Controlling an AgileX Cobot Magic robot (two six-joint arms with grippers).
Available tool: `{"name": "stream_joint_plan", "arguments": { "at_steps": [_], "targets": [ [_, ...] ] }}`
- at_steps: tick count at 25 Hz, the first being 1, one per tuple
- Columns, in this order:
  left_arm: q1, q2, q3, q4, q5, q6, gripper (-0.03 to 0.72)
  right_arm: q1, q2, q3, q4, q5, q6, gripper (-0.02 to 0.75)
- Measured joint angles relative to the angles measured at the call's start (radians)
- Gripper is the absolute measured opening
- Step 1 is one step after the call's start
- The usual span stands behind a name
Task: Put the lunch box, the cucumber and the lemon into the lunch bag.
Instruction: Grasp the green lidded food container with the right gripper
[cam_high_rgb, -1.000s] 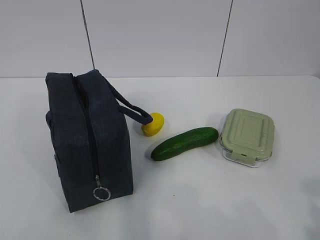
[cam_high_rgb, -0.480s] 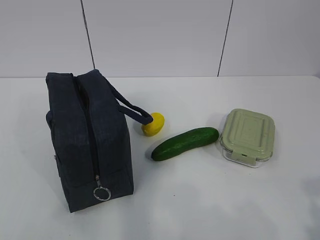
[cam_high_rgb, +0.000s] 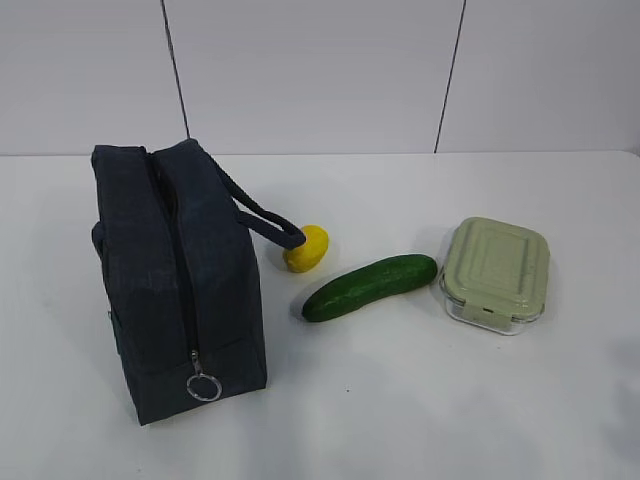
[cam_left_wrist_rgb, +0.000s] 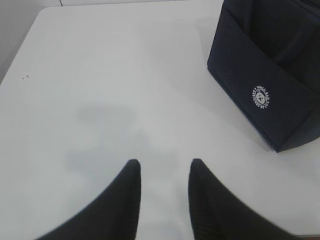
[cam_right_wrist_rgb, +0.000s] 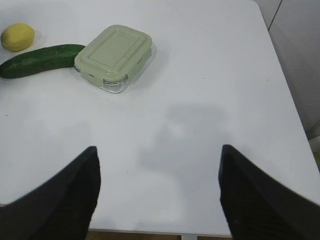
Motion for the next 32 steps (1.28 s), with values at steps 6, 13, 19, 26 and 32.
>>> {"name": "stream_joint_plan", "arguments": {
  "at_steps": [6, 13, 19, 26, 32],
  "targets": [
    [0.0, 0.0, 0.0, 0.0, 0.0, 0.0, 0.235, 0.0, 0.169, -0.072, 0.002, 0.002, 0.087, 0.561],
    [0.0, 0.0, 0.0, 0.0, 0.0, 0.0, 0.235, 0.0, 0.445, -0.166, 0.053, -0.001, 0.196, 0.561],
    [0.0, 0.0, 0.0, 0.0, 0.0, 0.0, 0.235, 0.0, 0.69, -0.274, 0.143, -0.033, 0.246, 0.561],
    [0.0, 0.0, 0.0, 0.0, 0.0, 0.0, 0.235, -0.001, 0.953, -0.329, 0.31, -0.108, 0.152, 0.561],
    [0.0, 0.0, 0.0, 0.0, 0.0, 0.0, 0.235, -0.001, 1.138, -0.329, 0.49, -0.228, -0.001, 0.561]
  ]
}}
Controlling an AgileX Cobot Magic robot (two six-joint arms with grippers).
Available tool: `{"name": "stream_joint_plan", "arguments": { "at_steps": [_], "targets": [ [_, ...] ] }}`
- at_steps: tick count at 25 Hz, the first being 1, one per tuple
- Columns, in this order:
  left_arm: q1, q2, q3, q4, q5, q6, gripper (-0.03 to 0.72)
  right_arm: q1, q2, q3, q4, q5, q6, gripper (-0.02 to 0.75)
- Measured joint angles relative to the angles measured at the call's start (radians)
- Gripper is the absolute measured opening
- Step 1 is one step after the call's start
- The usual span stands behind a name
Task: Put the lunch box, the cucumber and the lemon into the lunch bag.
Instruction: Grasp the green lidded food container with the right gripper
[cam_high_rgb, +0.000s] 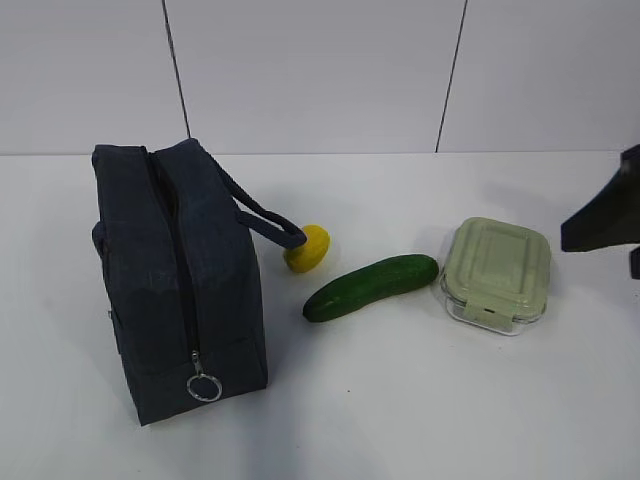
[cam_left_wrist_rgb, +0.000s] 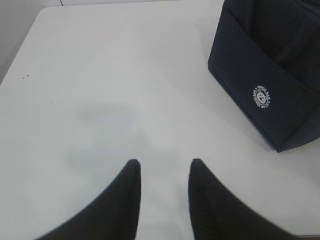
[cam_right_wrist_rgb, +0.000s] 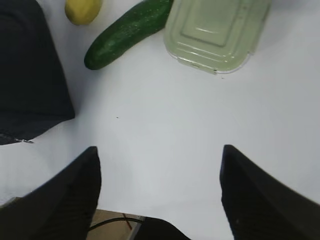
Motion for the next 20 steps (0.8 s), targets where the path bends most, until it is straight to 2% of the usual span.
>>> {"name": "stream_joint_plan", "arguments": {
  "at_steps": [6, 10, 20],
  "targets": [
    [0.0, 0.0, 0.0, 0.0, 0.0, 0.0, 0.235, -0.002, 0.157, 0.0, 0.186, -0.09, -0.179, 0.561],
    [0.0, 0.0, 0.0, 0.0, 0.0, 0.0, 0.235, -0.029, 0.237, 0.0, 0.259, -0.121, -0.272, 0.561],
    [0.0, 0.0, 0.0, 0.0, 0.0, 0.0, 0.235, -0.22, 0.366, -0.001, 0.404, -0.112, -0.54, 0.561]
  ]
}}
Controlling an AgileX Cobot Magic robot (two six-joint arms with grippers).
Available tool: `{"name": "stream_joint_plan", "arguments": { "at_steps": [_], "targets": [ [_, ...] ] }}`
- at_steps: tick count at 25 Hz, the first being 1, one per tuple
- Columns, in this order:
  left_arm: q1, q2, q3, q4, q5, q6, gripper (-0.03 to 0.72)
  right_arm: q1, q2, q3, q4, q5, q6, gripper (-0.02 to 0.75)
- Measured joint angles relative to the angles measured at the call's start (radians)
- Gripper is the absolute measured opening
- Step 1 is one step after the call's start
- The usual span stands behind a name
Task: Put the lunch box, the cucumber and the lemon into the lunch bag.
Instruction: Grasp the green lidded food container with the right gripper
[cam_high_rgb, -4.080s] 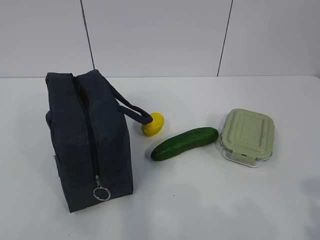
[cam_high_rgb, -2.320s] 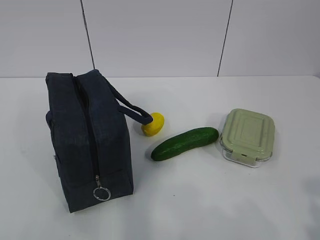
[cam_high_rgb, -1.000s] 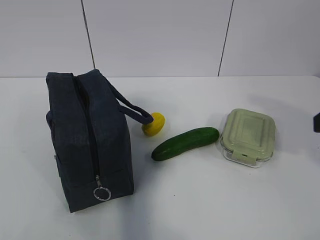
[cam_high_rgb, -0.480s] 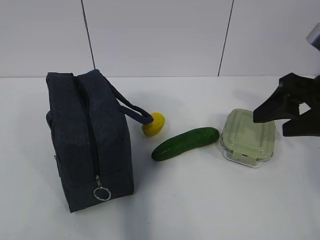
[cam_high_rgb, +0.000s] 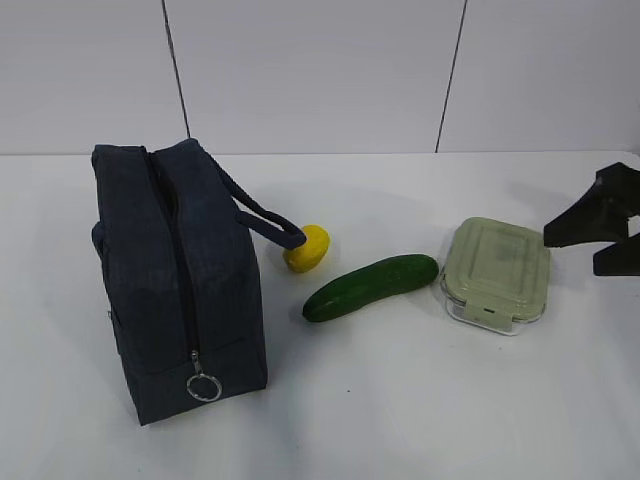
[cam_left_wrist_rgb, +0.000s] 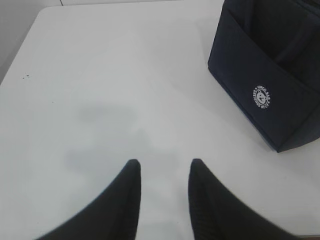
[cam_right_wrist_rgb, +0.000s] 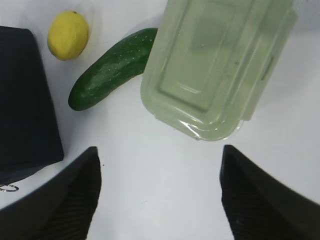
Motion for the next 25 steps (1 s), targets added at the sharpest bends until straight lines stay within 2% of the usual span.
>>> {"name": "stream_joint_plan", "arguments": {
  "at_steps": [4, 7, 18, 25],
  "targets": [
    [0.0, 0.0, 0.0, 0.0, 0.0, 0.0, 0.235, -0.088, 0.035, 0.0, 0.087, 0.024, -0.109, 0.561],
    [0.0, 0.0, 0.0, 0.0, 0.0, 0.0, 0.235, -0.119, 0.079, -0.002, 0.179, 0.035, -0.2, 0.561],
    [0.0, 0.0, 0.0, 0.0, 0.0, 0.0, 0.235, -0.123, 0.3, -0.01, 0.325, 0.055, -0.409, 0.561],
    [0.0, 0.0, 0.0, 0.0, 0.0, 0.0, 0.235, -0.147, 0.379, -0.01, 0.374, 0.055, -0.495, 0.561]
  ]
}}
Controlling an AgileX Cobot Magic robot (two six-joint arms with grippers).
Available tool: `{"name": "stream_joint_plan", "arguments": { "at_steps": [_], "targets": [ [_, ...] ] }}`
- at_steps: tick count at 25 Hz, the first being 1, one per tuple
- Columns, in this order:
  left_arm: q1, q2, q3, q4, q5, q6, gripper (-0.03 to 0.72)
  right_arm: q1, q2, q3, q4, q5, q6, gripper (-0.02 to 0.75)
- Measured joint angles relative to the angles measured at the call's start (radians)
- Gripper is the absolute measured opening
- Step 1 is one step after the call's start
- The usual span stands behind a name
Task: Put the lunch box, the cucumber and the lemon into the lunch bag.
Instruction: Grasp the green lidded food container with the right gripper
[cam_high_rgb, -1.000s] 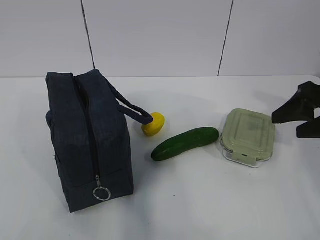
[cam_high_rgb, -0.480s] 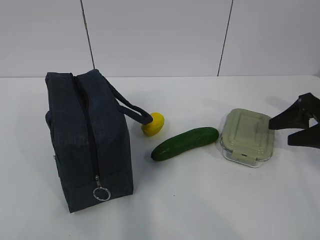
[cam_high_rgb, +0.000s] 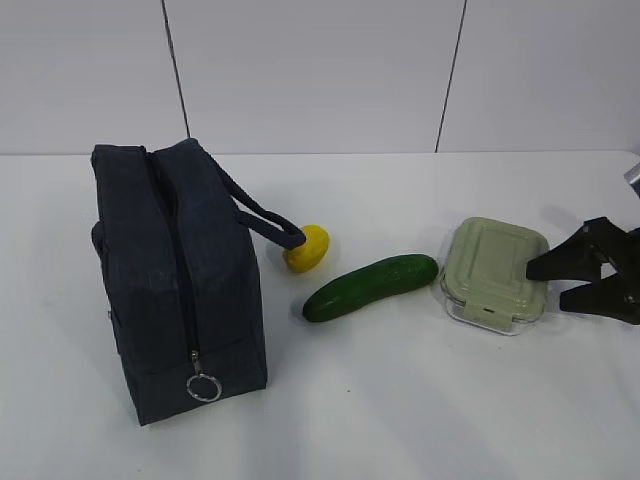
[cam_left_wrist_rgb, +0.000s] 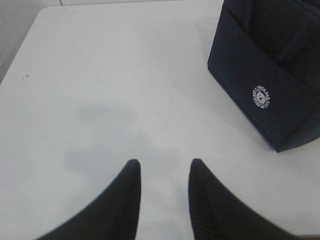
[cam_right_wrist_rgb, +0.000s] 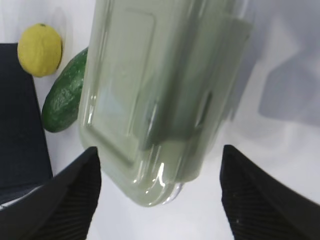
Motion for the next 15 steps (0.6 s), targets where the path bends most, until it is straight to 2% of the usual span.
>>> {"name": "stream_joint_plan", "arguments": {
  "at_steps": [6, 15],
  "targets": [
    [0.0, 0.0, 0.0, 0.0, 0.0, 0.0, 0.235, -0.057, 0.029, -0.004, 0.107, 0.057, -0.081, 0.561],
    [0.0, 0.0, 0.0, 0.0, 0.0, 0.0, 0.235, -0.068, 0.125, -0.066, 0.127, 0.153, -0.11, 0.561]
  ]
}}
